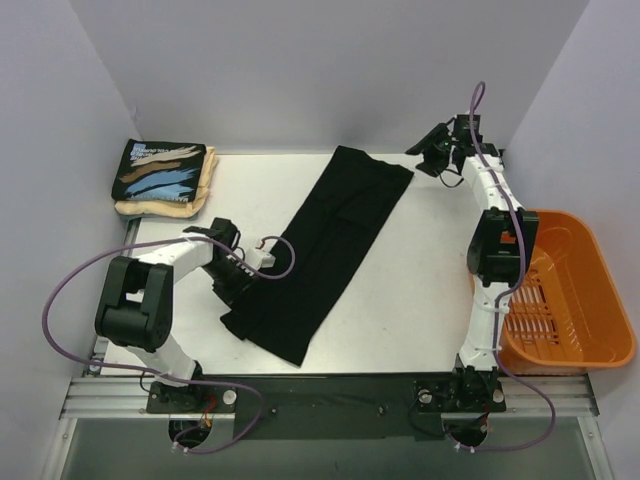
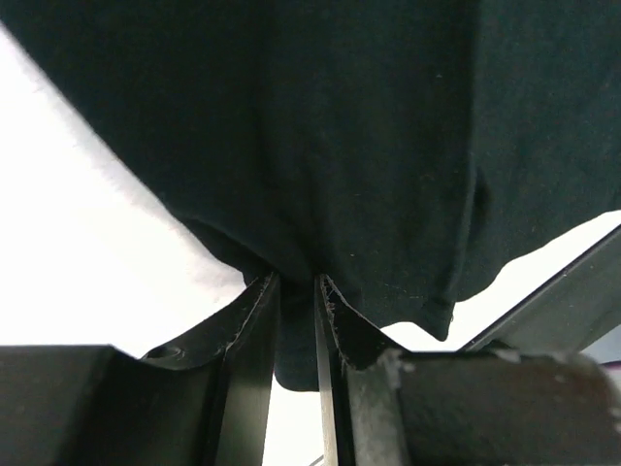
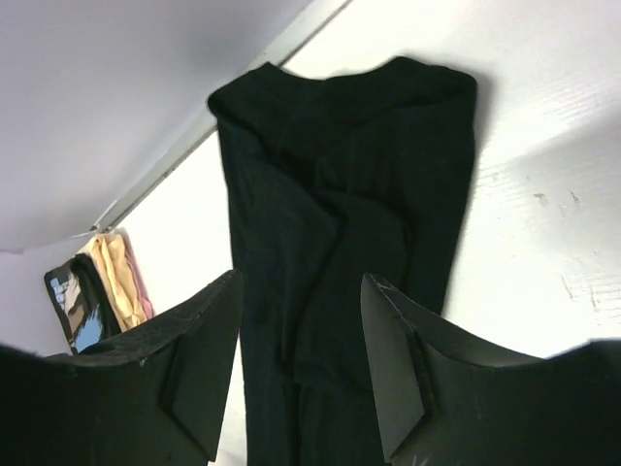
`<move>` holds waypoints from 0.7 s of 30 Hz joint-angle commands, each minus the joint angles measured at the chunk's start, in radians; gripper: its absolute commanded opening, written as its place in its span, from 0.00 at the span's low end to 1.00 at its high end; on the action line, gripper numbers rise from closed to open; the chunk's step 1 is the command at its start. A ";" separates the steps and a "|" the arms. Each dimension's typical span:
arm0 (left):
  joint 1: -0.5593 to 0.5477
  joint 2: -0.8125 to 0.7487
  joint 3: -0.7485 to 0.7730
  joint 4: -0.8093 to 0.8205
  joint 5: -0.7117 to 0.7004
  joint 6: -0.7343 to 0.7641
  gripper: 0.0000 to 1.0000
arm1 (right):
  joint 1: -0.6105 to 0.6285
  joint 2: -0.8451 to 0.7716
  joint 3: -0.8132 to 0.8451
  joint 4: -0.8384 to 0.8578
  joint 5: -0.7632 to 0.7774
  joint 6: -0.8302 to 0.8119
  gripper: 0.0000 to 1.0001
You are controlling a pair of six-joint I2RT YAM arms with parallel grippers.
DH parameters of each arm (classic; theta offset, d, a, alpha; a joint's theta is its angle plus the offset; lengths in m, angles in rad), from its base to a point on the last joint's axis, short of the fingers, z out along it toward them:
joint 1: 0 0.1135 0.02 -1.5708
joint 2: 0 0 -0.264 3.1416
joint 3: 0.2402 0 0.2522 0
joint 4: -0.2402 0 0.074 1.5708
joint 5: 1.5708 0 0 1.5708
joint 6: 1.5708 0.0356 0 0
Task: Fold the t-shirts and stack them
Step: Rotate the tshirt 90 degrees
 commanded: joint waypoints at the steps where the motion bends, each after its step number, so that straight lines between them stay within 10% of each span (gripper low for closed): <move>1: -0.087 0.005 -0.037 0.029 0.048 0.035 0.31 | -0.018 0.121 0.001 -0.101 0.023 0.032 0.47; 13: -0.380 0.011 0.055 -0.001 0.287 0.070 0.31 | -0.028 0.379 0.237 -0.029 -0.066 0.199 0.45; 21: -0.371 -0.012 0.154 -0.003 0.287 -0.017 0.33 | -0.030 0.064 -0.009 -0.112 -0.011 0.017 0.49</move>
